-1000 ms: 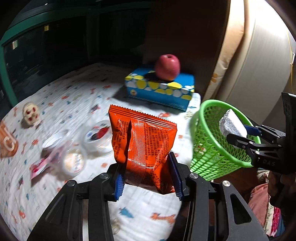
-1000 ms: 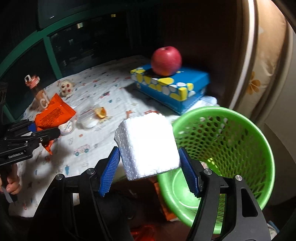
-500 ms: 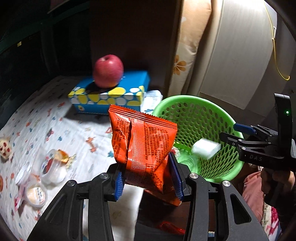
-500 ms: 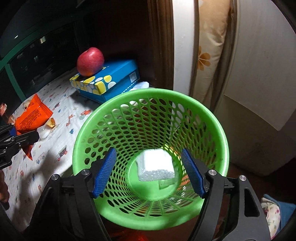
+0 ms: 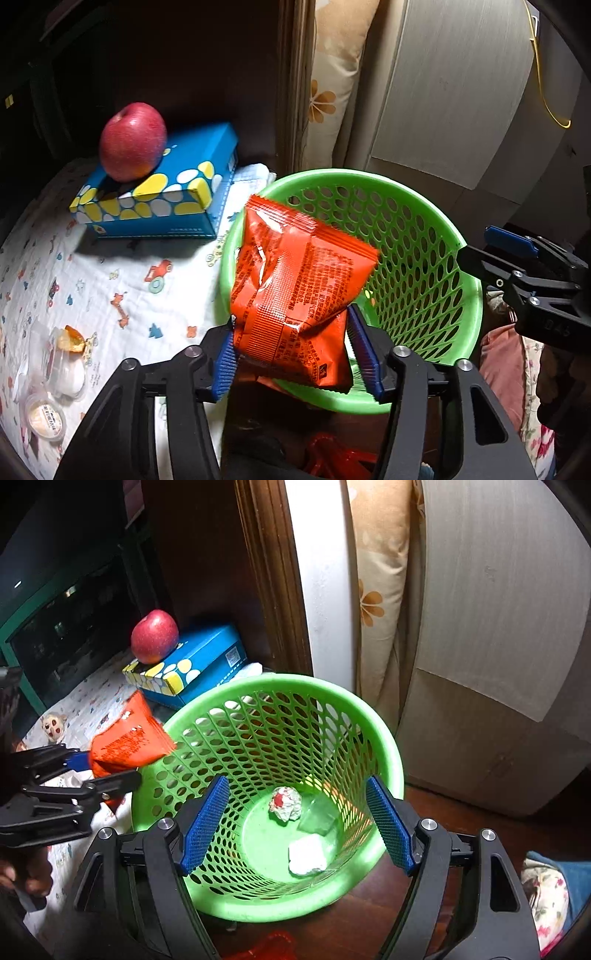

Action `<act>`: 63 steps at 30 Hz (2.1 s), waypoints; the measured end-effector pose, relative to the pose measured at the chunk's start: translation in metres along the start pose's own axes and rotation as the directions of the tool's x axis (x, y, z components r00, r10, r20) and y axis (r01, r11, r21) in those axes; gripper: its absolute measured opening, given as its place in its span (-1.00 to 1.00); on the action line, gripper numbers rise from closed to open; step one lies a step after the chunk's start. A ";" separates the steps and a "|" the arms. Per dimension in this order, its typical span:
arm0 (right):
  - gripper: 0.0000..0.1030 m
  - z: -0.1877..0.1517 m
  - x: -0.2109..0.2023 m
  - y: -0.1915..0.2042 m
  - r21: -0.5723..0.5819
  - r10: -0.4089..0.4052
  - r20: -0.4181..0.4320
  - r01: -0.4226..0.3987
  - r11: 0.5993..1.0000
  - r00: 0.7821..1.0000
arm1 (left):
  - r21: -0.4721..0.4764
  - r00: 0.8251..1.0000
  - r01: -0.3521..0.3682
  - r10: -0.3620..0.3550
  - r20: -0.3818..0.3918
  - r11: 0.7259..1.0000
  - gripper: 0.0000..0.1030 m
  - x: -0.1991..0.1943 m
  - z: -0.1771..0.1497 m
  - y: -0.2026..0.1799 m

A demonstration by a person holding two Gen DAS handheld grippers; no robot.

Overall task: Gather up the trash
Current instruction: 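Drop the foam block from the right tool while the left tool drops the orange wrapper into the wastebasket, then return both tools to the table and approach the clear cups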

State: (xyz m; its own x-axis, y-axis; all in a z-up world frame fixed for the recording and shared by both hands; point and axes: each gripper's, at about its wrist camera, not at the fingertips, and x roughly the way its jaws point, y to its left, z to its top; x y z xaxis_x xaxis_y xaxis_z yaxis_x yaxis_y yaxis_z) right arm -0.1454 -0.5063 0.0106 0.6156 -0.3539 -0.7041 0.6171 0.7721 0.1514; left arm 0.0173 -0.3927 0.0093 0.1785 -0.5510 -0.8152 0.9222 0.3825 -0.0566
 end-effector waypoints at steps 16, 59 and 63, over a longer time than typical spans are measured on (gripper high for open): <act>0.53 0.005 -0.008 0.047 -0.084 0.105 0.014 -0.103 0.991 0.994 | -0.148 0.994 -0.094 0.100 0.033 0.984 0.46 -0.033 -0.037 0.054; 0.56 0.007 0.096 0.291 -0.377 0.318 -0.228 -0.385 0.843 0.920 | -0.467 0.904 -0.418 0.405 -0.135 0.779 -0.49 -0.061 -0.164 0.286; 0.57 0.008 0.106 0.310 -0.394 0.334 -0.244 -0.408 0.824 0.910 | -0.482 0.908 -0.407 0.399 -0.126 0.776 -0.50 -0.067 -0.168 0.284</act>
State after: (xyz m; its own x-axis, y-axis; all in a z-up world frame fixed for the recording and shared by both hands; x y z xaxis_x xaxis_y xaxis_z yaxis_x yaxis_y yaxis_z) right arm 0.1153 -0.3093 -0.0117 0.6470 0.0644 -0.7597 0.0647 0.9882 0.1388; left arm 0.2101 -0.1228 -0.0489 0.4865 -0.2543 -0.8358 0.4773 0.8787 0.0105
